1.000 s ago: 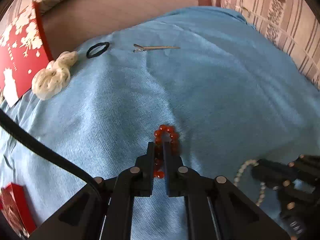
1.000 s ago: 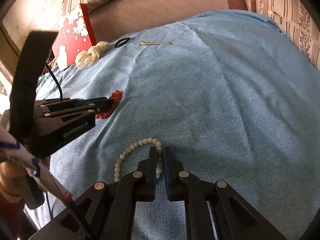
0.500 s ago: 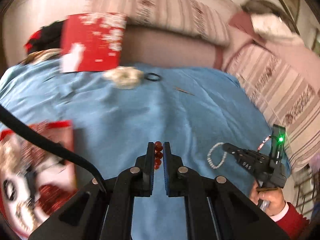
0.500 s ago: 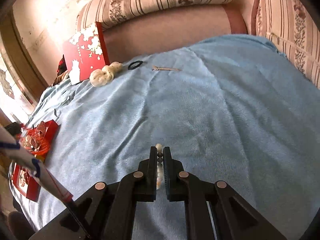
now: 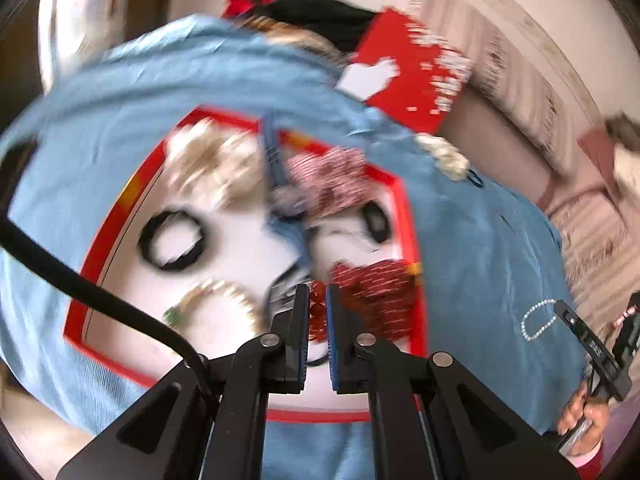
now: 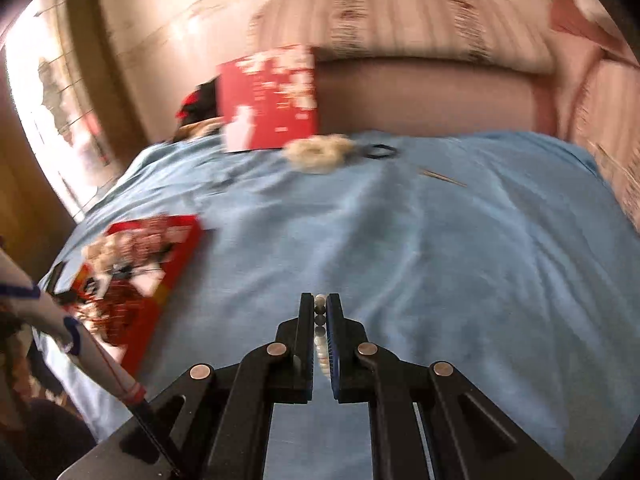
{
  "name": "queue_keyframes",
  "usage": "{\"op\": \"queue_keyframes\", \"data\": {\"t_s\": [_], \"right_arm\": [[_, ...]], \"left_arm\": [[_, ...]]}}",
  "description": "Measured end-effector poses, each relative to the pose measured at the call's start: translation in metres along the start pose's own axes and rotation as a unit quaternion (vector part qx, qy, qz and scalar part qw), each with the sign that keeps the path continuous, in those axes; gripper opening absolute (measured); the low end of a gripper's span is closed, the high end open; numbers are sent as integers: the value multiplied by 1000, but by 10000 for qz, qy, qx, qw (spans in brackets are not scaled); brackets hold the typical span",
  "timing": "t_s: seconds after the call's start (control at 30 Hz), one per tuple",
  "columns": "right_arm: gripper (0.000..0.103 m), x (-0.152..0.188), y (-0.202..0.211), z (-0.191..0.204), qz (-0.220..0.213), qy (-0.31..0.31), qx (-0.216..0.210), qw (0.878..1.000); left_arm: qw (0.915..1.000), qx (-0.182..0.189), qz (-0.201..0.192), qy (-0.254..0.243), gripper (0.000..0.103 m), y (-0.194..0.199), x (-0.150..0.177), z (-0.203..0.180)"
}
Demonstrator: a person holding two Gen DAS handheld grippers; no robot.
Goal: Organize jewelry
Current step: 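Carry both bracelets over the tray and lower them in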
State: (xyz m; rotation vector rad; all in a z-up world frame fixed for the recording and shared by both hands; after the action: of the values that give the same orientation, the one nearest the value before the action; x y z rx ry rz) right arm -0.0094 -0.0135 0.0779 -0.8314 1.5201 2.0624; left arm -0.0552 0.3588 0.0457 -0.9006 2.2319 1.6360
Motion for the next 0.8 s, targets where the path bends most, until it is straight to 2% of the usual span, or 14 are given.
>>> {"op": "queue_keyframes", "data": {"t_s": [0.13, 0.2, 0.37, 0.43, 0.5, 0.6, 0.7, 0.8], "right_arm": [[7, -13, -7, 56, 106, 299, -409, 9987], [7, -19, -12, 86, 138, 455, -612, 9970], [7, -26, -32, 168, 350, 976, -1013, 9894], [7, -28, -43, 193, 432, 1150, -1110, 9862], [7, -30, -59, 221, 569, 1281, -1226, 9825], [7, -30, -85, 259, 794, 1409, -1392, 9770], [7, -29, -105, 289, 975, 1446, -1576, 9720], [7, -28, -121, 307, 1142, 1320, -1776, 9685]], "left_arm": [[9991, -253, 78, 331, 7, -5, 3, 29], [9980, -509, -121, 348, 7, 2, -2, 40], [9945, -682, -357, 703, 7, 11, -9, 70], [9935, -653, -337, 872, 7, 8, -11, 80], [9932, -407, -384, 1024, 7, 6, -15, 86], [9919, -178, -679, 1059, 7, 12, -23, 89], [9897, -326, -939, 1027, 7, 16, -30, 90], [9874, -606, -922, 1133, 7, 10, -32, 98]]}}
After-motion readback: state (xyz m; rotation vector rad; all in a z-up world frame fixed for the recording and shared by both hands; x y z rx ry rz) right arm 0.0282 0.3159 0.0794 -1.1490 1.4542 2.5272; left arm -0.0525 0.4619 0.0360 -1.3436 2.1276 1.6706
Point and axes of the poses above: each gripper's, at about its wrist camera, not at the fingertips, and y roughly against the way its jaws point, z to its left, x to its underside, the point moved 4 cm from there along -y, roughly the way its jaws point
